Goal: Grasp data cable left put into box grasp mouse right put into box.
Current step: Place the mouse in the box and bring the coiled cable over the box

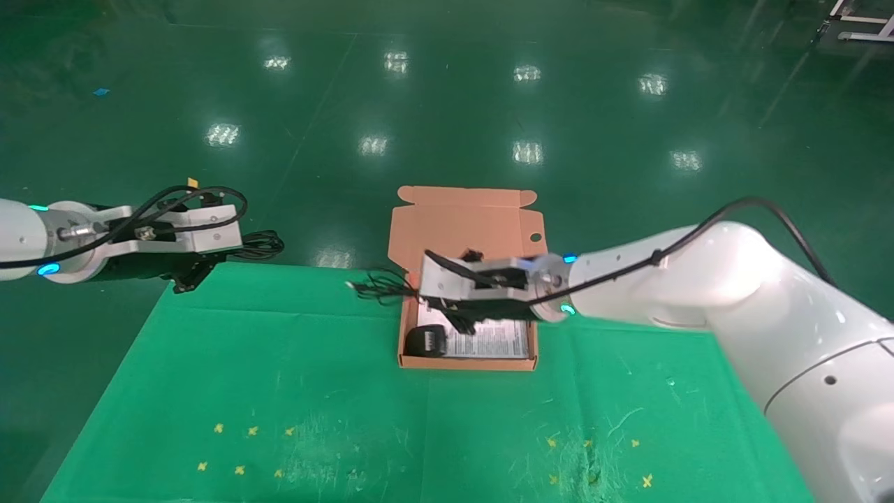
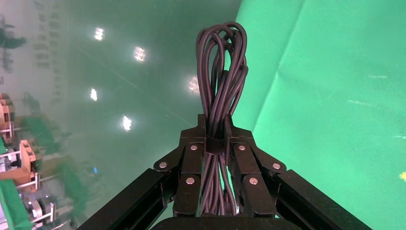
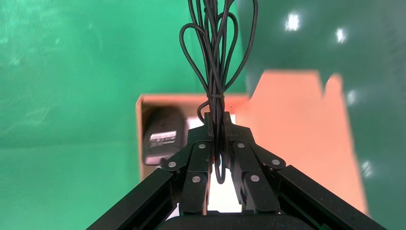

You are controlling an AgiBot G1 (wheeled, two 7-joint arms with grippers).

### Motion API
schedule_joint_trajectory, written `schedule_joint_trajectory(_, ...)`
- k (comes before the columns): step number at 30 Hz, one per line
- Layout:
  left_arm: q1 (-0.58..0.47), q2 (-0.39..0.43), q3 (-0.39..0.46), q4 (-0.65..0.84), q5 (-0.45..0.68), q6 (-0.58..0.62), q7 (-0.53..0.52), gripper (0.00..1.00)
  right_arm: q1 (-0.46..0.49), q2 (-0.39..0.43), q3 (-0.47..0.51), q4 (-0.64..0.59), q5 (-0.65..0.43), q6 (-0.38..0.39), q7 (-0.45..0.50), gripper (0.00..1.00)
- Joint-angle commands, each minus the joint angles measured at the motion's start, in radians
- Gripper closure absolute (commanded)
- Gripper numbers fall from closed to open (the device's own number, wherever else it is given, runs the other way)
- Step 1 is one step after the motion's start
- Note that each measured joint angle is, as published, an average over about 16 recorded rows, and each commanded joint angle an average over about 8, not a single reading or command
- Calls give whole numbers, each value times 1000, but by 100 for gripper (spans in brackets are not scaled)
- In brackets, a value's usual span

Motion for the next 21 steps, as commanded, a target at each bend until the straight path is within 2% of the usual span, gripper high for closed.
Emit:
schedule_joint_trajectory(1, 0, 0, 0, -1, 1, 0, -1, 100, -5, 0, -22, -25, 7, 12, 30, 100)
schedule_joint_trajectory(3, 0, 0, 0, -1, 1, 0, -1, 100, -1, 0, -42, -45, 9, 23, 59, 94)
schedule_joint_trajectory(9, 1, 0, 0, -2, 0, 1, -1, 100, 5, 3, -86, -67, 10, 40, 107, 20)
schedule_joint_trajectory(11, 3, 2, 1, -3, -2, 1, -1, 100, 4, 7, -95, -64, 12, 41, 112, 1)
schedule_joint_trajectory(21, 42, 91, 17, 71, -56, -57, 74, 100, -2, 35, -118, -35, 16, 52, 142, 0)
